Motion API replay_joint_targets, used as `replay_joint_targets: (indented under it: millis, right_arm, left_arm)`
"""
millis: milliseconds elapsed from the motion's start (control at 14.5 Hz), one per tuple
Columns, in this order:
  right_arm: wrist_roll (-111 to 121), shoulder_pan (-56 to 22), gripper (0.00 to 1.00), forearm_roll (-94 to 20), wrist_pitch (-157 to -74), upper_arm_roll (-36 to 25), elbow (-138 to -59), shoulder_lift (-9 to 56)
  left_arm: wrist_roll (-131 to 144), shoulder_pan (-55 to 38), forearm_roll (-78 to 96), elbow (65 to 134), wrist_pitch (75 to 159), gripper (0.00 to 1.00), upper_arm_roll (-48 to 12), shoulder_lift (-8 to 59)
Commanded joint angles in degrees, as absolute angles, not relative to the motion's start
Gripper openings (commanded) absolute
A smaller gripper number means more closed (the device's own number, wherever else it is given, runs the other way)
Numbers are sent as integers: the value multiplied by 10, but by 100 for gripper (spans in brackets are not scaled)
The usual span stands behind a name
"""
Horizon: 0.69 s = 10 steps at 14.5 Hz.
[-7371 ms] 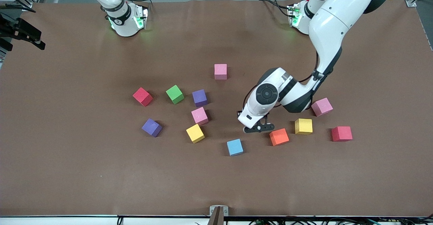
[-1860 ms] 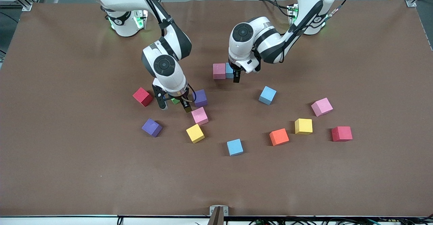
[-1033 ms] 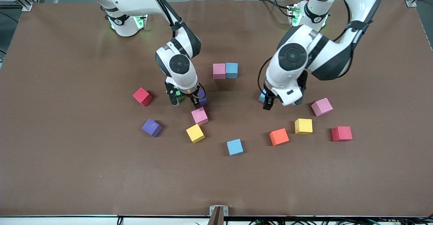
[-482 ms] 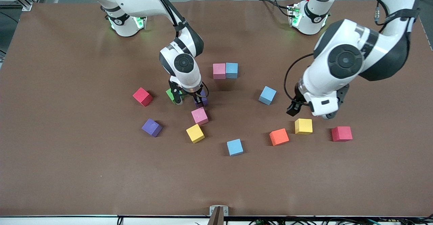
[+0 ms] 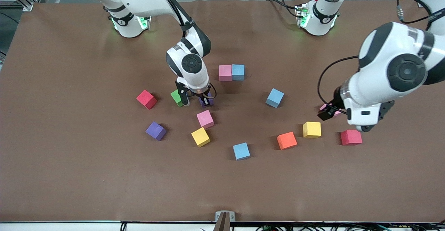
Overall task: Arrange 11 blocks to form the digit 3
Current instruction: 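Grasp the purple cube with the right gripper while the left gripper withdraws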
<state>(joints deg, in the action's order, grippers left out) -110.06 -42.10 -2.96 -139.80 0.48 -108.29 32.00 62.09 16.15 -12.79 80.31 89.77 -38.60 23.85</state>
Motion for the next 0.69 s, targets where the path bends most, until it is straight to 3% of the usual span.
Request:
replay_joint_targets:
  millis: [0, 620]
  right_arm:
    - [-1142, -429, 0, -32, -1391, 1, -1101, 316]
    - [-1262, -477, 0, -32, -1441, 1, -1224, 239]
  left_arm:
    - [533, 183, -127, 790, 884, 100, -389, 239]
    - [272, 214, -151, 771, 864, 100, -392, 200]
